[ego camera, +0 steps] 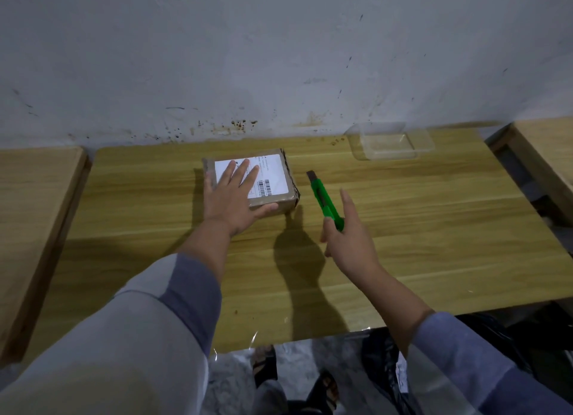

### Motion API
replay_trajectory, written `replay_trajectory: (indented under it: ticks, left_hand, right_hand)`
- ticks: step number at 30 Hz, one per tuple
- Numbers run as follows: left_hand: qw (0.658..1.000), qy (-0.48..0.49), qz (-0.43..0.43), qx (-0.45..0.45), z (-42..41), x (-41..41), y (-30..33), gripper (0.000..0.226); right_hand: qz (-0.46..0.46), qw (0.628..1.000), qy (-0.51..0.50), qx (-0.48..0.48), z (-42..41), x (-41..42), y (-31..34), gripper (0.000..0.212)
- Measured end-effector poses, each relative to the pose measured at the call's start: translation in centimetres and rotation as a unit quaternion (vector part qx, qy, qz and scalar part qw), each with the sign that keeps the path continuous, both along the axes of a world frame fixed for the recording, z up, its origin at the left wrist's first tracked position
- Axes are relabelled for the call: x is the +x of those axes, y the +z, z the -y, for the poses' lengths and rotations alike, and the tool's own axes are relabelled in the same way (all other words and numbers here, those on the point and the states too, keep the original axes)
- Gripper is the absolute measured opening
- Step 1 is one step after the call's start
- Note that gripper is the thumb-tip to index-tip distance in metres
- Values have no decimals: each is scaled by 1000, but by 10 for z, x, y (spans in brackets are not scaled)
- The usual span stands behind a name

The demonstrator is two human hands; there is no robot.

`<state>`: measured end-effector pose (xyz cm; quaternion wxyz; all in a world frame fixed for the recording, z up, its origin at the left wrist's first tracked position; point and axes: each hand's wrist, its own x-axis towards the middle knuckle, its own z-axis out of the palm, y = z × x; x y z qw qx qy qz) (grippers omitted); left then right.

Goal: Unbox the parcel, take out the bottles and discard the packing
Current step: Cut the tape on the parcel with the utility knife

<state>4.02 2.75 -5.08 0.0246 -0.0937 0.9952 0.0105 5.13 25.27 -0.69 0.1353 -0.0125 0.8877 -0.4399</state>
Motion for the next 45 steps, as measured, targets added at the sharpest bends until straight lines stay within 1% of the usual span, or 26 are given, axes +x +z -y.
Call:
replay_trajectory:
  ticks: [3, 6, 8, 11, 14, 16, 20, 22, 27, 31, 34, 36, 37, 40, 41, 43, 45]
  left_hand:
    - [1000, 7, -8, 6, -2, 1, -3, 102]
    - [998, 0, -20, 56, 2, 1, 0, 98]
    - [997, -18, -12, 71, 11, -1, 7, 95]
    - [997, -57, 3, 53, 26, -14, 9, 95]
    - [996, -70, 26, 57, 37, -31, 6, 95]
    - [995, -74, 34, 55, 39, -39, 3, 97]
    - [997, -58, 25, 34, 36, -42, -2, 98]
    - [998, -57, 23, 32, 34, -41, -3, 102]
    - [998, -48, 27, 28, 41, -35, 4, 109]
    - [999, 12, 18, 34, 28, -25, 2, 104]
    - [997, 64, 19, 35, 12, -18, 1, 102]
    - [995, 92, 25, 39, 2, -14, 3, 103]
    - [993, 104, 28, 42, -4, -11, 4, 103]
    - [988, 138, 33, 57, -22, 0, 6, 102]
    - [986, 148, 35, 63, -28, 4, 6, 102]
    - [984, 161, 38, 71, -40, 10, 6, 103]
    - [983, 162, 44, 76, -51, 17, 7, 103]
  right_hand:
    - [62, 995, -42, -72, 19, -22, -5, 39]
    - [142, 972, -99, -159, 38, -37, -7, 36]
    - [167, 956, -134, -201, 50, -41, -11, 34]
    - [171, 939, -180, -238, 65, -40, -21, 29]
    - [166, 931, -211, -248, 73, -43, -26, 27]
    - [163, 926, -221, -261, 76, -48, -25, 21]
    - [149, 919, -242, -273, 85, -68, -29, 24]
    - [144, 914, -255, -282, 88, -82, -32, 25]
    - [149, 915, -248, -283, 92, -108, -30, 25]
    - [200, 894, -228, -331, 86, -106, -18, 24]
    - [204, 910, -229, -280, 75, -90, -22, 16]
    - [210, 913, -222, -272, 67, -76, -26, 15]
    - [215, 913, -209, -276, 64, -70, -27, 18]
    - [225, 919, -168, -276, 51, -55, -23, 43]
    - [224, 923, -157, -271, 48, -53, -22, 48]
    - [221, 924, -146, -277, 41, -48, -21, 48]
    - [216, 921, -147, -289, 33, -45, -22, 41]
